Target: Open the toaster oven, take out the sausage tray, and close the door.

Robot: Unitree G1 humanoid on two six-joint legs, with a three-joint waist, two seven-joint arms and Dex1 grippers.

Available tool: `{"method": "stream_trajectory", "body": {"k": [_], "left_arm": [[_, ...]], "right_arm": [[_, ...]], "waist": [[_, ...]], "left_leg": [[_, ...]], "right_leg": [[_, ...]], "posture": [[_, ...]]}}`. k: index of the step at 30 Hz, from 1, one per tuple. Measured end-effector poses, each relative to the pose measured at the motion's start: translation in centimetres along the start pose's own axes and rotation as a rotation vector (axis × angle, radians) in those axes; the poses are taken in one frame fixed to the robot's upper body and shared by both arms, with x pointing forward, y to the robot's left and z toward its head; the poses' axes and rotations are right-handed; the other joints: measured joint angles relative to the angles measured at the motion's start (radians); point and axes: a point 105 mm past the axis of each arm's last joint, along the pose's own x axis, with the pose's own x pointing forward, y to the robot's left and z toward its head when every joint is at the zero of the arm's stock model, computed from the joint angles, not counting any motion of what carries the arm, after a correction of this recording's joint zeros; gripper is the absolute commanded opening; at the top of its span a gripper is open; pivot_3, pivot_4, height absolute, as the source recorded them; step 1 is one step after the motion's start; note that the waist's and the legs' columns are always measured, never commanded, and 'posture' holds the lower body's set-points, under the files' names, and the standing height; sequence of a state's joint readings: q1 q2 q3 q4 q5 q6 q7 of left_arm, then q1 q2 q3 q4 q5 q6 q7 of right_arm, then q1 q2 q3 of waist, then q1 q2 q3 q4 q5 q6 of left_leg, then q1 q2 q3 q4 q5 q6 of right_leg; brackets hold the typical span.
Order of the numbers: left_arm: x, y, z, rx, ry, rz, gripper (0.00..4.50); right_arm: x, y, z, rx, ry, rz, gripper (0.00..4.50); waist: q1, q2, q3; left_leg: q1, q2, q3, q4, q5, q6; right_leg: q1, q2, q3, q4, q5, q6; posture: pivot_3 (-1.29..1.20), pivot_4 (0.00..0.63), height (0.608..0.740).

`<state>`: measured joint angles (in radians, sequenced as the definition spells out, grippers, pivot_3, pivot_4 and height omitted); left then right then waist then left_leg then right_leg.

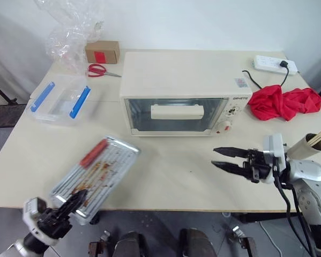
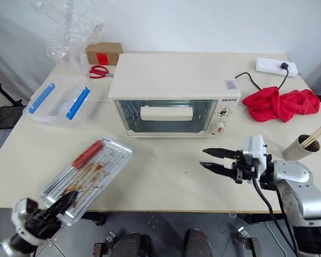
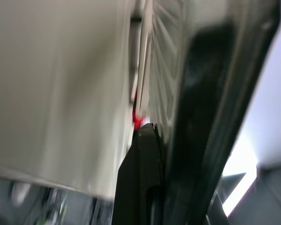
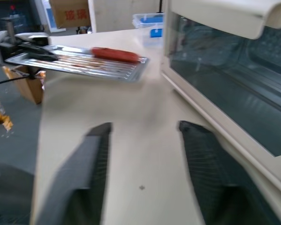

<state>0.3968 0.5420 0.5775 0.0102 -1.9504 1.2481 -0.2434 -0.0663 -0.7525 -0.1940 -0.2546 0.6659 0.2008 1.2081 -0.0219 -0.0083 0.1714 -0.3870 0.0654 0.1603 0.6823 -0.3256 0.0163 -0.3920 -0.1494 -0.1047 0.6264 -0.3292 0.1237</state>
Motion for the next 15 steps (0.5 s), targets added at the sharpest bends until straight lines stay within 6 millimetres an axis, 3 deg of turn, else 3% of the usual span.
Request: {"method": "stream_trajectory", "body": {"k": [4,7,15], "left_arm": [[2.4,0.0,-0.1,0.019,0.118,0.023,0.00],[4.8,-0.3,-0.7,0.039,0.255,0.032,0.00],[8.0,0.0,-1.8,0.033,0.473,0.077,0.00]], "right_arm": [[-1.0,1.1,-0.7,0.008,0.037,-0.039,4.49],[-2.1,1.9,-0.9,-0.008,0.029,-0.103,4.49],[-4.3,3.1,-0.9,0.005,0.044,-0.213,4.49]], "waist": [[0.054,0.002,0.001],[0.094,0.003,0.001],[0.156,0.015,0.000]], "left_leg": [[-0.001,-0.004,-0.004,0.001,0.001,0.001],[-0.001,-0.010,-0.013,0.001,0.000,-0.001],[-0.005,-0.037,-0.022,-0.001,0.008,0.014]], "right_leg": [[0.002,-0.002,0.001,0.000,0.000,0.000],[0.001,-0.004,0.004,-0.003,0.001,-0.002],[0.007,-0.030,0.000,-0.006,0.008,0.003]], "posture": [[0.00,0.150,0.740],[0.00,0.150,0.740],[0.00,0.150,0.740]]}}
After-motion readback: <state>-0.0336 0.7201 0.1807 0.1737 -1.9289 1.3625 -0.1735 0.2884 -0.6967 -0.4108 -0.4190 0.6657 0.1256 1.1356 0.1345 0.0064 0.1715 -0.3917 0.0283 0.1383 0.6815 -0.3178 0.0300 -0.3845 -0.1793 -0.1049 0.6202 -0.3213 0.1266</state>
